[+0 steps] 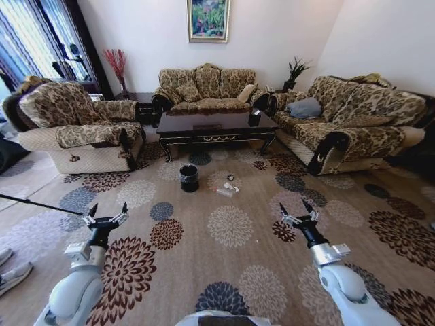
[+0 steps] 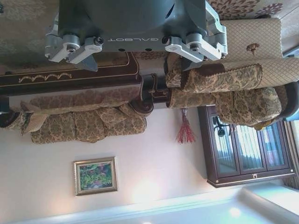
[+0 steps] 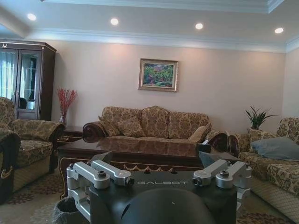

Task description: Move to the front of the table and pick up the trash from the floor, then place it into the trash bin.

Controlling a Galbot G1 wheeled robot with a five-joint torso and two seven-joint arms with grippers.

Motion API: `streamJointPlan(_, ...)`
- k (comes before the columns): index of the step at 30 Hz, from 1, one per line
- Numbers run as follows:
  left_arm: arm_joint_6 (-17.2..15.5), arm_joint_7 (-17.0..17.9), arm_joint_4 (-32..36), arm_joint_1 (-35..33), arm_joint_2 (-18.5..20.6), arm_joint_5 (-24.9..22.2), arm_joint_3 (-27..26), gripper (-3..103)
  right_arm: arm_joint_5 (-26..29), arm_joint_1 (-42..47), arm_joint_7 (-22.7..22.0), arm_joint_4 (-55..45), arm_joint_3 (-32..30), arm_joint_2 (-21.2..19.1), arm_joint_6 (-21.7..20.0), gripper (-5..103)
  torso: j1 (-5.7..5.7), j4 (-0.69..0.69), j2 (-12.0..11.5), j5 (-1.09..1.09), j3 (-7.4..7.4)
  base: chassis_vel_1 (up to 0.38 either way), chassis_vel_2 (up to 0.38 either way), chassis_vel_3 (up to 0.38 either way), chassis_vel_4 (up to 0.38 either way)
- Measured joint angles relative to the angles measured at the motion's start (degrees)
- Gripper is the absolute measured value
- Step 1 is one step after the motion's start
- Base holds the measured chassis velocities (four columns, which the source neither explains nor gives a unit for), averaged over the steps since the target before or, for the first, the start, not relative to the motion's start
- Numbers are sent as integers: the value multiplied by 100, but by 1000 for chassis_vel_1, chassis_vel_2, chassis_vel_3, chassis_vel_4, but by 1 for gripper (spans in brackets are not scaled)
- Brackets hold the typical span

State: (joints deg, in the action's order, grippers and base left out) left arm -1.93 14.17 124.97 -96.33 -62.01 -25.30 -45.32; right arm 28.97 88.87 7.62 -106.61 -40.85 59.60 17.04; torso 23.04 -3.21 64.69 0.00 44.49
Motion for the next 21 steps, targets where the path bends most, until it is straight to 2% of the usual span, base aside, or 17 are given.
streamJointPlan(14, 165, -41, 86, -107, -92, 182, 192, 100, 35, 217, -22, -91, -158, -89, 5, 100, 0, 0, 0, 0, 0, 0, 0, 0, 0)
streamJointPlan(18, 195, -131, 145, -102, -89, 444, 227, 100, 32, 207, -44, -104, -160, -93, 4, 100, 0, 0, -1, 0, 0, 0, 0, 0, 0)
streamJointPlan(19, 159, -75, 217, -87, -91, 567, 258, 100, 47, 193, -67, -125, -153, -96, -6, 100, -3, -1, -9, -1, -5, 0, 0, 0, 0)
streamJointPlan(21, -123, 201, 386, -76, -103, 638, 350, 100, 131, 166, -119, -178, -125, -98, -72, 100, -25, 0, -57, 0, -31, 0, 0, 0, 0)
